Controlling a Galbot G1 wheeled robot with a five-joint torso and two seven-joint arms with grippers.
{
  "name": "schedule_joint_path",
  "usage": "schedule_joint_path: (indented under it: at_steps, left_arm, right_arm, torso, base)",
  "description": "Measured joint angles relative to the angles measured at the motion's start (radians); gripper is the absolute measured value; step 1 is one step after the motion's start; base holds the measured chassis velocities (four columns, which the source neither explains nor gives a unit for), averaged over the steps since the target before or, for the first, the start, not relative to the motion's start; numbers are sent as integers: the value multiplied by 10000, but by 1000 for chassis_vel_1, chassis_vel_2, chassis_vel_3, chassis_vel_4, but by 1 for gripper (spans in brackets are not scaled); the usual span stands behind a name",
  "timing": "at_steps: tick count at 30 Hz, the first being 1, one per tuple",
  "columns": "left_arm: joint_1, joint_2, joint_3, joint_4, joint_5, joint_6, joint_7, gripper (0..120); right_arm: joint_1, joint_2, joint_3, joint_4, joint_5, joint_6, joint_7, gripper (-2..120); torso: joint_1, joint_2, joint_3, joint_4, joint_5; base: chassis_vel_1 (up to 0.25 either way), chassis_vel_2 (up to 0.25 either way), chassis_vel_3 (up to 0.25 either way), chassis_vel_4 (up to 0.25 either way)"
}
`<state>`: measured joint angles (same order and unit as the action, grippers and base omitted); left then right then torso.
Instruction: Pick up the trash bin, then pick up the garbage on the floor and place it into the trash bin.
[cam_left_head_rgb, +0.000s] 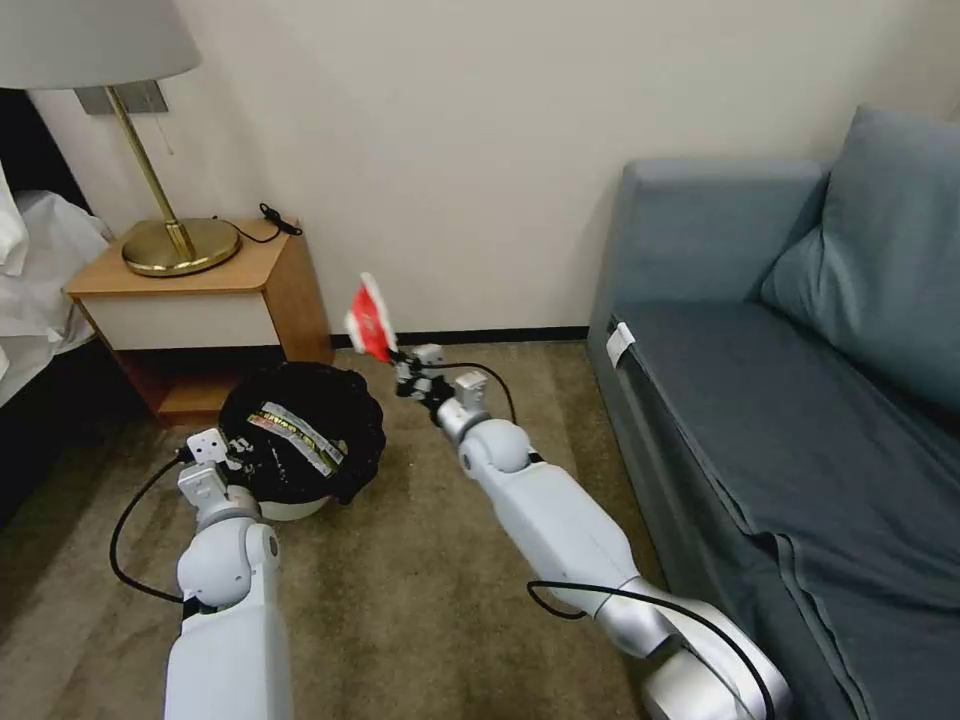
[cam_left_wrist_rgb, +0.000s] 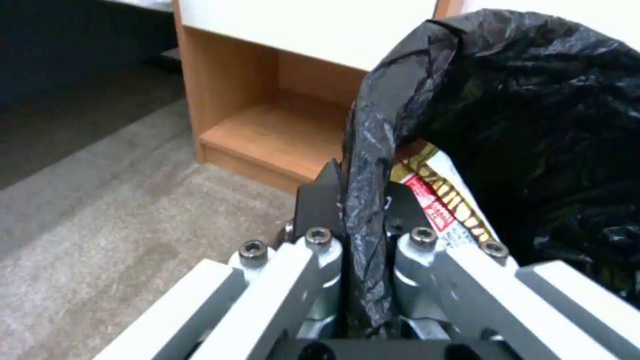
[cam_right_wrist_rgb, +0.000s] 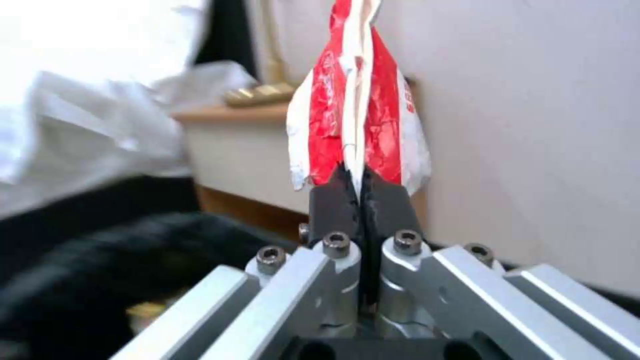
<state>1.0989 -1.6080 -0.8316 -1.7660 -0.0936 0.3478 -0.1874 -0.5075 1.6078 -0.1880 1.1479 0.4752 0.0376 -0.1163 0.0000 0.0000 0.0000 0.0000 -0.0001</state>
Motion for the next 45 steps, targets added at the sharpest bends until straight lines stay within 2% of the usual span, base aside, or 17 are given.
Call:
schedule_joint_path:
  at_steps: [3, 8, 21, 29, 31, 33, 35, 37, 38, 41, 42, 44, 45]
  left_arm:
    - [-5, 0, 38, 15, 7, 1, -4, 4]
    - [-1, 0, 18, 12, 24, 1, -22, 4]
    - [-17, 0, 72, 42, 23, -8, -49, 4]
    - [-46, 0, 102, 64, 34, -8, -67, 4]
    - [-58, 0, 95, 76, 35, -8, -69, 4]
    - [-78, 0, 86, 85, 35, -8, -69, 4]
    - [-83, 0, 86, 85, 35, -8, -70, 4]
    - [-93, 0, 84, 99, 35, -7, -69, 4]
    - [-93, 0, 84, 99, 35, -7, -69, 4]
    - [-108, 0, 83, 155, 41, -8, -70, 4]
    - [-108, 0, 83, 155, 41, -8, -70, 4]
    - [-129, 0, 86, 161, 46, -7, -70, 4]
    - [-129, 0, 86, 161, 46, -7, -70, 4]
  right_arm:
    - [-65, 3, -1022, 1049, 79, -154, 357, 0]
    - [-165, 4, -1683, 1288, -38, -149, 419, 0]
    - [-556, 1, -1984, -54, -714, 410, 193, 0]
    - [-678, 3, -1822, -406, -880, 405, 53, 0]
    - [-686, 2, -1794, -407, -928, 386, 50, 2]
    - [-690, 2, -1746, -403, -956, 356, 52, 13]
    - [-691, 2, -1736, -394, -957, 349, 52, 16]
    - [-693, 3, -1722, -375, -957, 340, 51, 25]
    - [-693, 3, -1722, -375, -957, 340, 51, 25]
    - [-724, 2, -1688, -348, -958, 335, 50, 42]
    - [-724, 2, -1688, -348, -958, 335, 50, 42]
    - [-726, 3, -1598, -244, -953, 334, 49, 55]
    - [-726, 3, -1598, -244, -953, 334, 49, 55]
  torso:
    - [0, 0, 0, 1, 0]
    - [0, 0, 0, 2, 0]
    - [0, 0, 0, 0, 0]
    - [0, 0, -1, 0, 1]
    - [0, 0, 0, 0, 1]
    - [0, 1, 0, -1, 1]
    - [0, 0, 0, 0, 1]
    - [0, 0, 0, 0, 2]
    - [0, 0, 0, 0, 2]
    - [0, 0, 0, 0, 1]
    - [0, 0, 0, 0, 1]
    - [0, 0, 0, 0, 2]
    - [0, 0, 0, 0, 2]
  base:
    - [0, 0, 0, 0]
    - [0, 0, 0, 0]
    - [0, 0, 0, 0]
    - [0, 0, 0, 0]
    - [0, 0, 0, 0]
    - [0, 0, 0, 0]
    - [0, 0, 0, 0]
    - [0, 0, 0, 0]
    - [0, 0, 0, 0]
    - [0, 0, 0, 0]
    - [0, 0, 0, 0]
    - [0, 0, 0, 0]
    - [0, 0, 0, 0]
